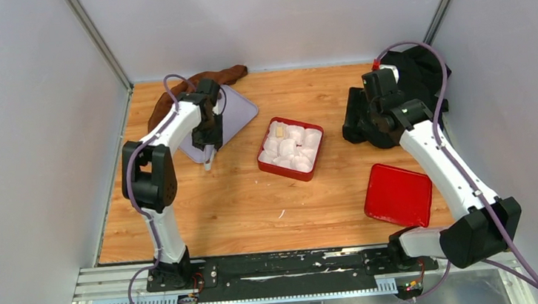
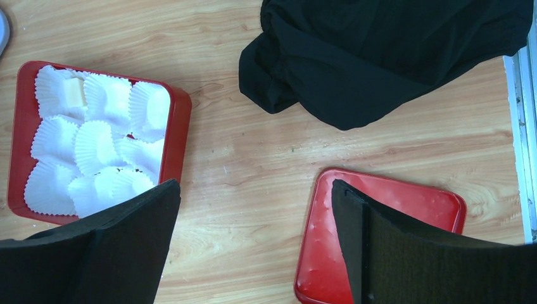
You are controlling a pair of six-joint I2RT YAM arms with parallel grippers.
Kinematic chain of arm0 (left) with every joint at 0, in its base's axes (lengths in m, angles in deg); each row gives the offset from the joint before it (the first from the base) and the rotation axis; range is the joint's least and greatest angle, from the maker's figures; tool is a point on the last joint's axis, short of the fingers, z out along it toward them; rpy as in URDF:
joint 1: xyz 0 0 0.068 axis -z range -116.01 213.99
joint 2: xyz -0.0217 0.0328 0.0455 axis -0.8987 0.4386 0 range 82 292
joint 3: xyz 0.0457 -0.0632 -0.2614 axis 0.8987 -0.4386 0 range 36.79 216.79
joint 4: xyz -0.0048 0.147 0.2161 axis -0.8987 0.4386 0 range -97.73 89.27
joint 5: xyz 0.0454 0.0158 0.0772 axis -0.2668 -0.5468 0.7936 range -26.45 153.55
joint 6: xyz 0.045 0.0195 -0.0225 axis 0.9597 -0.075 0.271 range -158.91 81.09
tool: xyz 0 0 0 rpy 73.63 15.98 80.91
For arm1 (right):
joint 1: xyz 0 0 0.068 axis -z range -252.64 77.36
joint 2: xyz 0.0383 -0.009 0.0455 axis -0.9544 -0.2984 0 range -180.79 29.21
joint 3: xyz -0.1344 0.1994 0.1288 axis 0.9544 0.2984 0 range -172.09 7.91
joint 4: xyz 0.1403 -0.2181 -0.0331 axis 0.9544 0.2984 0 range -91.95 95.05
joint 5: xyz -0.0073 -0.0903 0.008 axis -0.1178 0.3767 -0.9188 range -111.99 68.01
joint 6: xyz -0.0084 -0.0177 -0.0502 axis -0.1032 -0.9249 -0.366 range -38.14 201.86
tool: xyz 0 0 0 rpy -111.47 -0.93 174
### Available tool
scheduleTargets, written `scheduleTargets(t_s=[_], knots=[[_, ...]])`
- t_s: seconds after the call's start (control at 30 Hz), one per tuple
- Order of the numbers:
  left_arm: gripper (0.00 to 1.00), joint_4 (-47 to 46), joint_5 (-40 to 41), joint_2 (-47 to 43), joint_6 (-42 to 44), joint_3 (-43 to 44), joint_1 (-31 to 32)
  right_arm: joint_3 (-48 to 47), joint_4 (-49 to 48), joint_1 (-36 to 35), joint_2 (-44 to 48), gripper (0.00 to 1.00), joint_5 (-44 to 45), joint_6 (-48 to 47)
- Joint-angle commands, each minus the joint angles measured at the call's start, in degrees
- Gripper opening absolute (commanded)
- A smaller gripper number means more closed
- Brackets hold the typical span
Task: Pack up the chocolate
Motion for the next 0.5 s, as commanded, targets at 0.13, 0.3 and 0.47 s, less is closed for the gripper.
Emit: scheduleTargets(t_s=[0.13, 0.3, 0.47], knots=[[0.42, 0.99, -1.58, 1.46, 1.07, 2.39, -1.55, -2.65, 0.09, 0.39, -0.71, 0.93, -0.31, -0.48], [0.32, 1.76, -1.58, -1.90, 1.03, 1.42, -1.56, -1.35, 0.05, 0.38, 0.55, 0.93, 0.18, 0.17], [0.09, 2.19, -3.82, -4.31, 0.98, -0.12, -1.56, -0.07, -0.09, 0.38, 1.07, 0.93, -0.83, 1.36]])
